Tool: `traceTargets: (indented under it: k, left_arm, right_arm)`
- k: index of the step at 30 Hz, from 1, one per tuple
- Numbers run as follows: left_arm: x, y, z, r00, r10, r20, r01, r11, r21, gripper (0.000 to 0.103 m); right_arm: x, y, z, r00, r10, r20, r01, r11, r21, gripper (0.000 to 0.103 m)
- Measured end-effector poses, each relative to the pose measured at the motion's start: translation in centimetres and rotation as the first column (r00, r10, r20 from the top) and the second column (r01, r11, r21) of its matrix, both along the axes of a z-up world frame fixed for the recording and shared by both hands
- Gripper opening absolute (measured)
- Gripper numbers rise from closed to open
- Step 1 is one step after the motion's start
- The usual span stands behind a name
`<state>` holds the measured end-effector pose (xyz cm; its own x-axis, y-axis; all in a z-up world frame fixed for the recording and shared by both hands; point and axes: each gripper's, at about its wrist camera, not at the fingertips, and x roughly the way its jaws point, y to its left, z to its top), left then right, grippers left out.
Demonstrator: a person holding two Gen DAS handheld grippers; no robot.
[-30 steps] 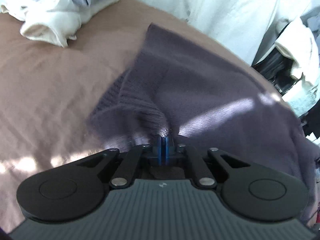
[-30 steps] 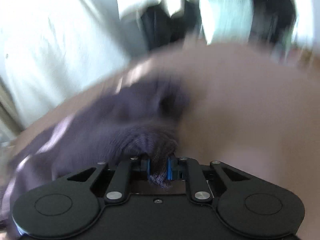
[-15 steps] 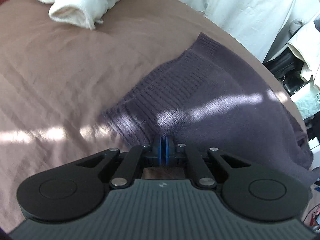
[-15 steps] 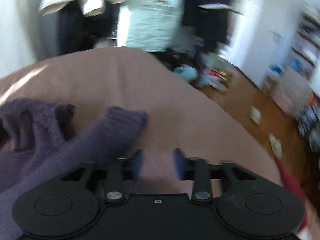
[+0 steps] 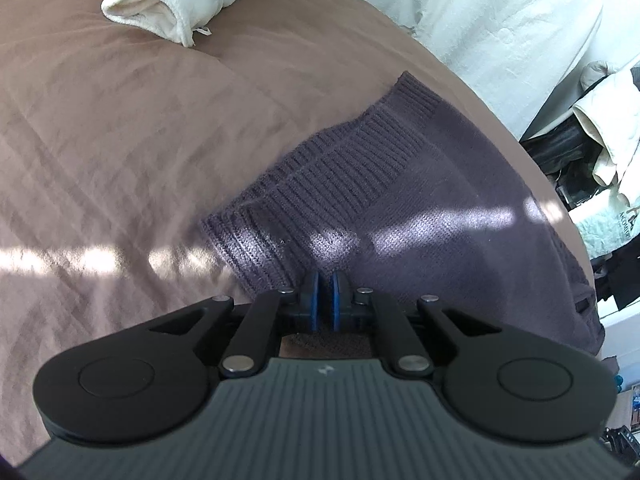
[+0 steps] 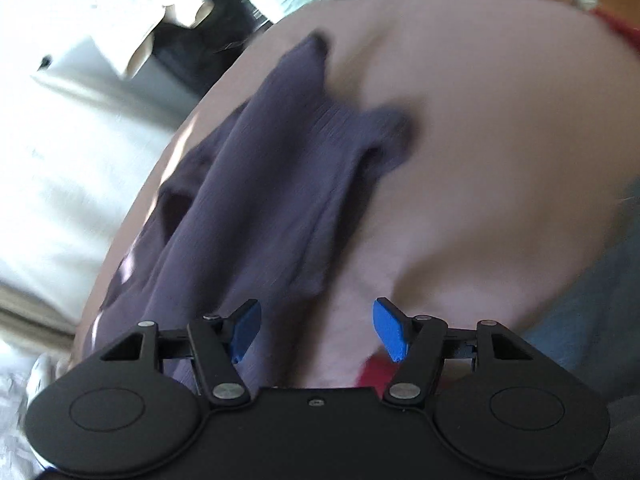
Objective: Fold clothes
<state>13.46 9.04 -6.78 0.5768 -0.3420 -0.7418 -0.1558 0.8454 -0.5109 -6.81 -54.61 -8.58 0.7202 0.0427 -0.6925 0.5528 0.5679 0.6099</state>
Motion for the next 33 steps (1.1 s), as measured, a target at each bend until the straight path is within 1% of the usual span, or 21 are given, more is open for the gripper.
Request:
traceTargets:
  k: [1,3,4,6,7,9,11,13,16,17,18,20,22,24,25,26,28,29,31,32,33]
  left_arm:
    - [0.1,-0.2,-0.1,1.0,-0.015,0.008,0.015,1.0,0.002,0.005]
    - [0.4,-0.8,-0.1,0.997,-0.061,0.04,0.06,0.998,0.017,0.005]
    - [0.6,-1.3,0.0,0.994,-0.089,0.061,0.087,0.996,0.035,0.005]
    - [0.8,-2.1,0.2,0.986,-0.134,0.097,0.129,0.99,0.055,0.004]
    - [0.7,-2.3,0.4,0.983,-0.139,0.117,0.134,0.99,0.047,0.004]
    - [0.2,-2.0,1.2,0.979,-0.136,0.153,0.131,0.99,0.043,0.004]
    - [-0.7,-1.3,2.4,0.972,-0.127,0.197,0.123,0.992,0.035,0.003]
    - [-1.8,-0.4,3.4,0.968,-0.106,0.227,0.103,0.994,0.027,0.004]
    - [-3.3,0.4,3.3,0.976,-0.067,0.205,0.064,0.998,0.022,0.0]
    - [-3.6,0.5,3.0,0.982,-0.057,0.181,0.053,0.998,0.028,0.0]
    - [-3.9,0.4,2.4,0.988,-0.05,0.147,0.043,0.998,0.048,0.0]
    - [-4.4,-0.2,1.8,0.993,-0.041,0.114,0.026,0.991,0.132,0.0]
    - [-4.8,-0.7,2.1,0.991,-0.03,0.131,-0.003,0.971,0.24,0.0]
    - [-5.5,-0.7,2.6,0.987,-0.005,0.161,-0.043,0.956,0.289,0.0]
    - [-6.0,-0.5,2.6,0.987,0.005,0.162,-0.047,0.965,0.259,0.0]
    - [-6.6,-0.3,2.4,0.988,0.013,0.157,-0.047,0.976,0.212,0.002]
    - [-7.9,-0.3,1.6,0.992,0.008,0.128,-0.019,0.996,0.09,0.003]
    - [-8.6,-0.6,1.0,0.994,-0.003,0.107,-0.001,0.999,0.039,0.003]
    - [-10.0,-1.8,0.8,0.995,-0.047,0.085,0.047,0.999,0.001,0.003]
    - [-10.7,-2.5,1.2,0.993,-0.077,0.088,0.078,0.997,-0.005,0.01]
    - [-11.4,-3.2,1.6,0.99,-0.108,0.094,0.11,0.994,-0.011,0.023]
  right_arm:
    - [0.8,0.5,-0.3,1.0,0.02,0.003,-0.02,1.0,-0.007,0.069]
    - [2.9,1.0,-1.3,0.998,0.069,0.012,-0.068,0.996,-0.055,0.082]
    - [4.1,1.3,-1.6,0.997,0.082,0.012,-0.081,0.991,-0.105,0.082]
    - [5.9,2.3,-1.7,0.996,0.089,0.005,-0.085,0.973,-0.215,0.056]
    - [6.4,3.0,-1.3,0.994,0.105,0.005,-0.1,0.966,-0.24,0.021]
    - [5.9,5.5,1.0,0.992,0.125,-0.015,-0.122,0.917,-0.381,0.022]
    - [4.1,7.7,3.9,0.991,0.131,-0.041,-0.134,0.87,-0.474,0.021]
    - [1.7,8.2,6.2,0.989,0.135,-0.063,-0.149,0.875,-0.461,0.02]
    - [-1.9,8.7,6.5,0.973,0.131,-0.191,-0.214,0.824,-0.524,0.02]
    - [-2.6,8.2,5.4,0.965,0.132,-0.225,-0.23,0.836,-0.498,0.021]
    - [-3.0,7.6,3.6,0.955,0.135,-0.265,-0.244,0.867,-0.435,0.021]
    - [-3.8,7.0,0.9,0.951,0.131,-0.28,-0.227,0.91,-0.347,0.02]
    - [-3.6,7.6,0.4,0.95,0.136,-0.281,-0.238,0.898,-0.371,0.021]
    - [-2.9,8.2,1.3,0.948,0.147,-0.283,-0.262,0.865,-0.428,0.022]
    - [-2.6,8.4,1.7,0.947,0.149,-0.286,-0.271,0.849,-0.453,0.026]
    - [-2.4,8.4,2.0,0.947,0.145,-0.287,-0.272,0.839,-0.471,0.035]
    - [-3.3,8.3,2.7,0.955,0.131,-0.268,-0.251,0.838,-0.485,0.043]
    - [-4.1,8.3,3.3,0.959,0.128,-0.252,-0.24,0.84,-0.487,0.045]
    - [-6.2,8.5,4.3,0.972,0.127,-0.197,-0.209,0.851,-0.482,0.047]
    - [-7.4,8.6,4.7,0.977,0.133,-0.164,-0.197,0.855,-0.48,0.048]
    - [-8.5,8.8,5.2,0.981,0.148,-0.128,-0.192,0.855,-0.482,0.05]
